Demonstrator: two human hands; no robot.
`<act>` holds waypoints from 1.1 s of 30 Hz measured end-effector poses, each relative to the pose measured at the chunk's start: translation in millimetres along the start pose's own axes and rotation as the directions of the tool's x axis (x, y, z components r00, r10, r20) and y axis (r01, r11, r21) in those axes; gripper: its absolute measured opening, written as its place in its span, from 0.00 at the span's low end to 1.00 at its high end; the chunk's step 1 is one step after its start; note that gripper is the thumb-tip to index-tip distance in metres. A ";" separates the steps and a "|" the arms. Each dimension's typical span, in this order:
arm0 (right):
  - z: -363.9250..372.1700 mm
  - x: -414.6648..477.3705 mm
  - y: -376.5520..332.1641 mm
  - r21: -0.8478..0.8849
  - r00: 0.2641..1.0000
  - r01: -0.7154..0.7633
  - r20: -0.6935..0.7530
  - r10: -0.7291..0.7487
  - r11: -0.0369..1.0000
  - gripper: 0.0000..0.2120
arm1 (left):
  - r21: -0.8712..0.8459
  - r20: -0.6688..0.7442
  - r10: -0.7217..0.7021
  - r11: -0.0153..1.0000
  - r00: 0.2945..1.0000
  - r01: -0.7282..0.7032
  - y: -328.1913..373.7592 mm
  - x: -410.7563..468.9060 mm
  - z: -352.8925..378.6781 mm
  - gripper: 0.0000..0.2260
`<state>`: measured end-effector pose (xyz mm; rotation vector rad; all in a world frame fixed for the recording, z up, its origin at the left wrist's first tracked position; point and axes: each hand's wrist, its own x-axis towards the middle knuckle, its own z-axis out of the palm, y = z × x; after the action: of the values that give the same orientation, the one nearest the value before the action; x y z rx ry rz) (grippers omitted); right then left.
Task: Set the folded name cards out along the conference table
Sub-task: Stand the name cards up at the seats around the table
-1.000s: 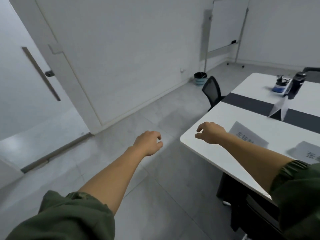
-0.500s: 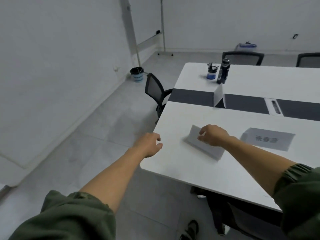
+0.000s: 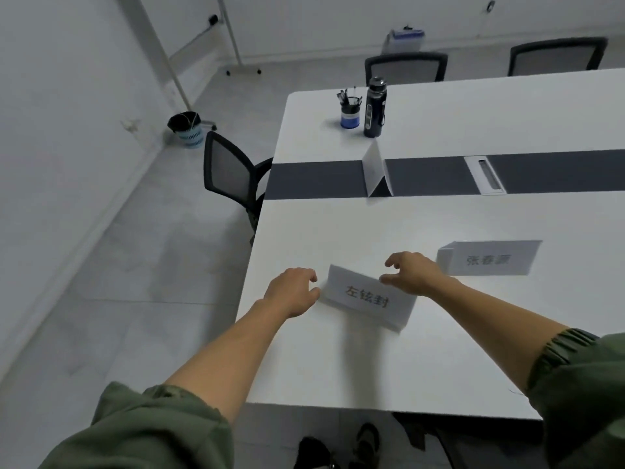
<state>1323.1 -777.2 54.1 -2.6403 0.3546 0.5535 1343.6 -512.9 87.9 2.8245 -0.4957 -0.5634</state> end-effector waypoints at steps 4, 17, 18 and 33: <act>11.2 19.9 10.9 0.070 0.989 -0.076 0.134 0.066 0.995 0.33 | 0.014 0.062 0.075 0.997 0.995 -0.076 5.5 46.3 12.3 0.19; 40.2 63.5 17.6 0.144 0.903 -0.235 0.399 0.161 0.961 0.38 | -0.020 0.266 0.245 0.968 0.932 -0.249 -7.9 122.3 54.8 0.19; 40.7 65.1 17.5 0.142 0.898 -0.240 0.408 0.164 0.960 0.38 | -0.028 0.265 0.255 0.966 0.930 -0.257 -10.3 123.1 56.9 0.18; 43.0 51.8 4.9 0.246 0.875 -0.313 0.449 0.179 0.917 0.35 | -0.033 0.340 0.251 0.966 0.906 -0.255 -36.7 157.4 37.6 0.40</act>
<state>1353.6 -770.5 -5.7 -2.1103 0.5971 1.0356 1475.6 -542.2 -8.3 2.6176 -0.9161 -1.0017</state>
